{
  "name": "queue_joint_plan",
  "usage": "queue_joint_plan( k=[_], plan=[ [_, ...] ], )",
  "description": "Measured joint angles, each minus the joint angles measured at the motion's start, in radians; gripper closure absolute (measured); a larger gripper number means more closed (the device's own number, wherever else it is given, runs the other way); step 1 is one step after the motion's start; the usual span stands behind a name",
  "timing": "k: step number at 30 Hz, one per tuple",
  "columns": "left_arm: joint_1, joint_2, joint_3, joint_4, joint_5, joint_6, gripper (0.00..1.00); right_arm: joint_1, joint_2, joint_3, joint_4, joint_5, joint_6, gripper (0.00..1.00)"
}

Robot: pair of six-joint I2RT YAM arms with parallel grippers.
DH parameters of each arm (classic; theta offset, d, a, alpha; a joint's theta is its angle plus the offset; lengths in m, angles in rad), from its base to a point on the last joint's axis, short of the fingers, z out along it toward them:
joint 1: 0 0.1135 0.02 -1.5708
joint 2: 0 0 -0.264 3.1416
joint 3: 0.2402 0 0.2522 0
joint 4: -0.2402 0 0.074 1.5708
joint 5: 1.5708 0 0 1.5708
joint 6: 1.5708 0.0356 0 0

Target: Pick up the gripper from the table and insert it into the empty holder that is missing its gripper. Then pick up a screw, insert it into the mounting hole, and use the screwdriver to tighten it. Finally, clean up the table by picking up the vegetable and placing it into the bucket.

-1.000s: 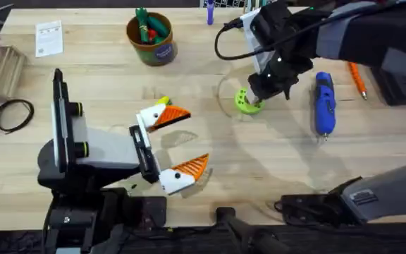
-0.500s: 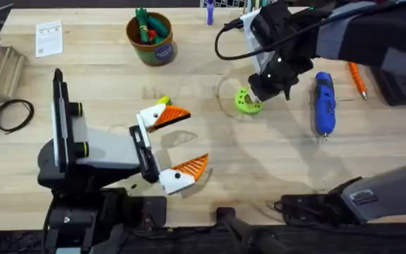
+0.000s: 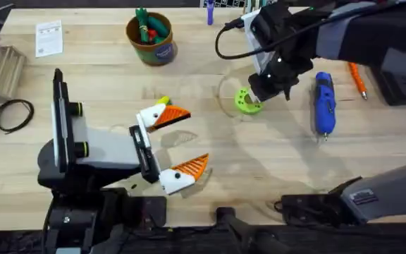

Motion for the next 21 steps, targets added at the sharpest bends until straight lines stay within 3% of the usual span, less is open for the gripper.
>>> queue_joint_plan(
  k=[12,21],
  plan=[
    [0.000,0.000,0.000,0.000,0.000,0.000,0.015,0.000,-0.062,0.010,-0.082,0.000,0.000,0.995],
    [0.000,0.000,0.000,0.000,0.000,0.000,0.015,0.006,-0.177,0.180,-0.273,0.000,0.000,0.995]
  ],
)
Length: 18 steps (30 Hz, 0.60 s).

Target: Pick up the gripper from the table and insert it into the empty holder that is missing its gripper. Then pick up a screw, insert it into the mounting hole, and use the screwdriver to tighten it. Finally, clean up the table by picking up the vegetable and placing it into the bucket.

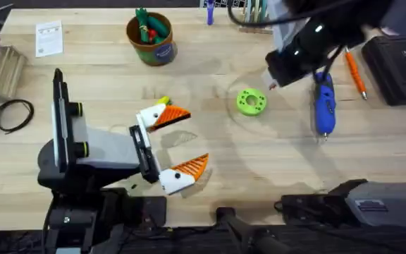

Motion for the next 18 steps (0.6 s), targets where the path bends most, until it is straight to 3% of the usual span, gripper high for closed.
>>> queue_joint_plan(
  k=[9,18],
  plan=[
    [0.000,0.000,0.000,0.000,0.000,0.000,0.016,0.104,-0.022,0.285,-0.224,0.000,0.000,0.995],
    [0.000,0.000,0.000,0.000,0.000,0.000,0.015,0.294,-0.018,0.451,-0.261,-0.001,-0.002,0.995]
  ],
)
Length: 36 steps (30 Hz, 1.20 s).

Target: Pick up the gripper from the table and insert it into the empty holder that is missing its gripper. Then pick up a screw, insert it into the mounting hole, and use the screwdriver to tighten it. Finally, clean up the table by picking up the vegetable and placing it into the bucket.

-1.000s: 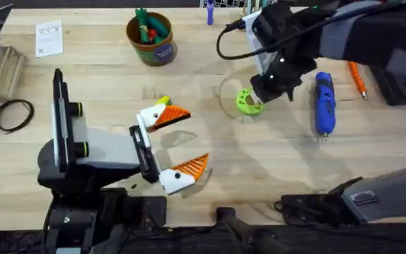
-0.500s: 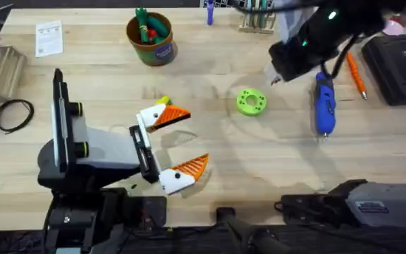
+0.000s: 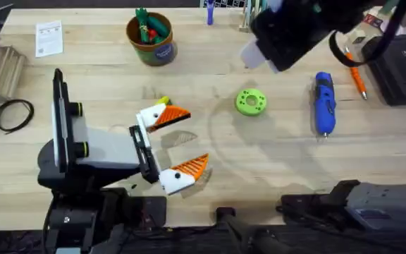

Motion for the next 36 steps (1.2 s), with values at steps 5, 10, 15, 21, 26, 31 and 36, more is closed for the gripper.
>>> queue_joint_plan(
  k=[5,10,15,21,26,31,36],
  plan=[
    [0.000,0.000,0.000,0.000,0.000,0.000,0.015,0.070,0.067,0.119,-0.004,-0.026,-0.031,0.995],
    [0.000,0.000,0.000,0.000,0.000,0.000,0.015,0.122,0.193,0.244,-0.034,-0.038,-0.071,0.995],
    [0.000,0.000,0.000,0.000,0.000,0.000,0.015,0.195,0.282,0.306,-0.044,-0.045,-0.125,0.995],
    [0.000,0.000,0.000,0.000,0.000,0.000,0.014,0.267,0.296,0.310,-0.027,-0.049,-0.220,0.995],
    [0.000,0.000,0.000,0.000,0.000,0.000,0.014,0.299,0.296,0.311,-0.016,-0.049,-0.310,0.995],
    [0.000,0.000,0.000,0.000,0.000,0.000,0.014,0.325,0.296,0.311,0.005,-0.049,-0.377,0.995],
    [0.000,0.000,0.000,0.000,0.000,0.000,0.016,0.343,0.307,0.315,0.015,-0.058,-0.416,0.995]
  ],
)
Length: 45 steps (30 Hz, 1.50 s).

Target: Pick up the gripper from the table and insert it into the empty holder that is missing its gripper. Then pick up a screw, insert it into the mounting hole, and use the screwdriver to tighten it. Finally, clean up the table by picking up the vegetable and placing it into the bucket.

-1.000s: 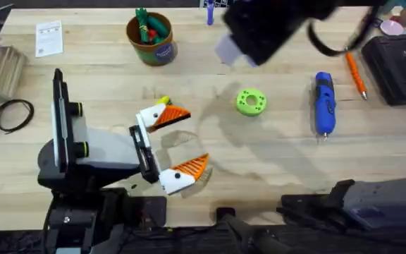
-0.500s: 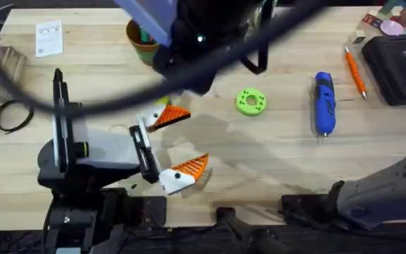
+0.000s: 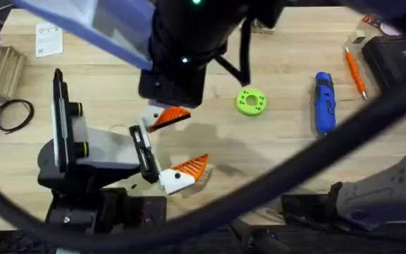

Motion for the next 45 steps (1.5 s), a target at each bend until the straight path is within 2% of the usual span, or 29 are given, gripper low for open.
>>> queue_joint_plan(
  k=[11,45],
  plan=[
    [0.000,0.000,0.000,0.000,0.000,0.000,0.015,0.019,0.051,0.001,0.008,-0.077,-0.037,0.995],
    [0.000,0.000,0.000,0.000,0.000,0.000,0.015,0.019,0.102,0.001,0.007,-0.081,-0.037,0.995]
  ],
)
